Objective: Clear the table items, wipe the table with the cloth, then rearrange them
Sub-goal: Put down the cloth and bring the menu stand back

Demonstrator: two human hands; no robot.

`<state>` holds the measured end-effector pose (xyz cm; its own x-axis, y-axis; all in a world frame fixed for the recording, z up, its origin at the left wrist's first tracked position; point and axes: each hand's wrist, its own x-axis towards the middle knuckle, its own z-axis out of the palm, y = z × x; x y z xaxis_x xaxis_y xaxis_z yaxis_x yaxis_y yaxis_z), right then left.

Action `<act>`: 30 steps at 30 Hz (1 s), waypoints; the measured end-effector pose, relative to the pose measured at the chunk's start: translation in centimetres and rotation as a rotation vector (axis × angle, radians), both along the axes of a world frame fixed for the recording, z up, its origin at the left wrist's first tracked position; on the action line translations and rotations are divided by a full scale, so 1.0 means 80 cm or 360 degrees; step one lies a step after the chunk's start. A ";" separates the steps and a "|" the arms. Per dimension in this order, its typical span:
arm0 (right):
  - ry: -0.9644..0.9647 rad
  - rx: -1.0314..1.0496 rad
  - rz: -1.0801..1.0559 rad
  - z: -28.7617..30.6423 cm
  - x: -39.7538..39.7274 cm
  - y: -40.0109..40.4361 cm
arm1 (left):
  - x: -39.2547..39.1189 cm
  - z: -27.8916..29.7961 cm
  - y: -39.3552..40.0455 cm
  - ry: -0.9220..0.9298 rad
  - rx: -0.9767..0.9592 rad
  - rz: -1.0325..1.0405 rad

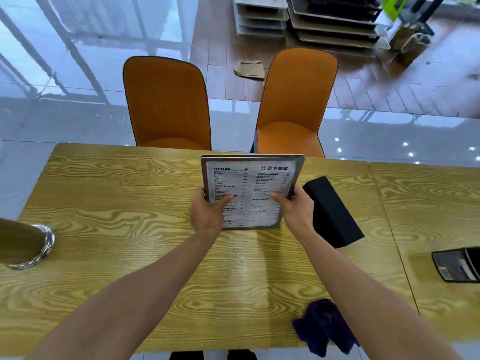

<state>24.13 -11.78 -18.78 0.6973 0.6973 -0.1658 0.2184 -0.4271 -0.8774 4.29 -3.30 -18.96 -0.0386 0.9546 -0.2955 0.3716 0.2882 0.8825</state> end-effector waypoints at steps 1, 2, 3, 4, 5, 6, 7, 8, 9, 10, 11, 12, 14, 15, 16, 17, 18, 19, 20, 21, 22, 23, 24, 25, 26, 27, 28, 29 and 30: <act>0.0005 0.0000 -0.0009 -0.002 0.000 -0.002 | 0.001 -0.001 -0.001 0.0014 0.0009 -0.0009; 0.0012 -0.0003 -0.0017 -0.004 0.000 -0.003 | 0.001 -0.002 -0.001 0.0031 0.0021 -0.0017; 0.0025 -0.0006 -0.0027 -0.006 -0.001 -0.003 | 0.002 -0.002 -0.001 0.0048 0.0034 -0.0027; 0.0045 -0.0009 -0.0039 -0.008 -0.002 -0.003 | 0.003 -0.003 0.000 0.0068 0.0047 -0.0037; 0.0065 -0.0008 -0.0049 -0.009 -0.003 -0.002 | 0.003 -0.003 0.001 0.0081 0.0059 -0.0043; 0.0079 -0.0006 -0.0055 -0.010 -0.004 -0.001 | 0.003 -0.003 0.004 0.0091 0.0069 -0.0050; 0.0084 -0.0007 -0.0058 -0.010 -0.004 0.001 | 0.002 -0.004 0.006 0.0109 0.0085 -0.0065; 0.0082 -0.0014 -0.0061 -0.010 -0.004 0.002 | 0.001 -0.005 0.008 0.0132 0.0100 -0.0084; 0.0079 -0.0021 -0.0061 -0.011 -0.004 0.003 | 0.000 -0.006 0.009 0.0151 0.0114 -0.0103; 0.0079 -0.0027 -0.0060 -0.011 -0.004 0.005 | -0.001 -0.007 0.010 0.0161 0.0120 -0.0111; 0.0079 -0.0030 -0.0058 -0.011 -0.004 0.006 | -0.002 -0.008 0.011 0.0165 0.0122 -0.0110; 0.0078 -0.0037 -0.0058 -0.011 -0.004 0.007 | -0.003 -0.008 0.011 0.0169 0.0124 -0.0105; 0.0068 -0.0055 -0.0061 -0.011 -0.003 0.009 | -0.003 -0.011 0.011 0.0180 0.0131 -0.0112; 0.0058 -0.0062 -0.0059 -0.012 -0.003 0.009 | -0.002 -0.012 0.011 0.0182 0.0136 -0.0119; 0.0050 -0.0068 -0.0052 -0.012 -0.003 0.009 | -0.002 -0.012 0.011 0.0188 0.0138 -0.0122; 0.0046 -0.0071 -0.0049 -0.013 -0.003 0.010 | -0.002 -0.013 0.012 0.0196 0.0141 -0.0128; 0.0047 -0.0070 -0.0046 -0.013 -0.003 0.010 | -0.002 -0.013 0.013 0.0205 0.0142 -0.0136; 0.0051 -0.0065 -0.0043 -0.013 -0.003 0.009 | -0.003 -0.015 0.014 0.0213 0.0142 -0.0145; 0.0053 -0.0060 -0.0041 -0.013 -0.003 0.009 | -0.002 -0.015 0.014 0.0217 0.0145 -0.0154; 0.0053 -0.0052 -0.0038 -0.013 -0.004 0.008 | -0.002 -0.015 0.014 0.0217 0.0148 -0.0160; 0.0052 -0.0048 -0.0033 -0.012 -0.004 0.007 | -0.002 -0.016 0.014 0.0218 0.0150 -0.0163; 0.0052 -0.0041 -0.0027 -0.012 -0.005 0.006 | -0.003 -0.016 0.013 0.0218 0.0156 -0.0166; 0.0053 -0.0037 -0.0022 -0.011 -0.006 0.005 | -0.003 -0.017 0.013 0.0219 0.0165 -0.0172; 0.0058 -0.0032 -0.0022 -0.010 -0.006 0.004 | -0.004 -0.018 0.013 0.0222 0.0172 -0.0184; 0.0063 -0.0030 -0.0022 -0.009 -0.006 0.003 | -0.005 -0.019 0.013 0.0221 0.0174 -0.0201; 0.0069 -0.0028 -0.0019 -0.008 -0.006 0.002 | -0.006 -0.020 0.014 0.0216 0.0172 -0.0221; 0.0075 -0.0027 -0.0011 -0.007 -0.006 0.000 | -0.008 -0.022 0.014 0.0211 0.0168 -0.0241; 0.0081 -0.0026 0.0002 -0.006 -0.006 -0.002 | -0.010 -0.023 0.015 0.0204 0.0165 -0.0260; 0.0086 -0.0030 0.0014 -0.004 -0.006 -0.004 | -0.011 -0.023 0.016 0.0198 0.0160 -0.0274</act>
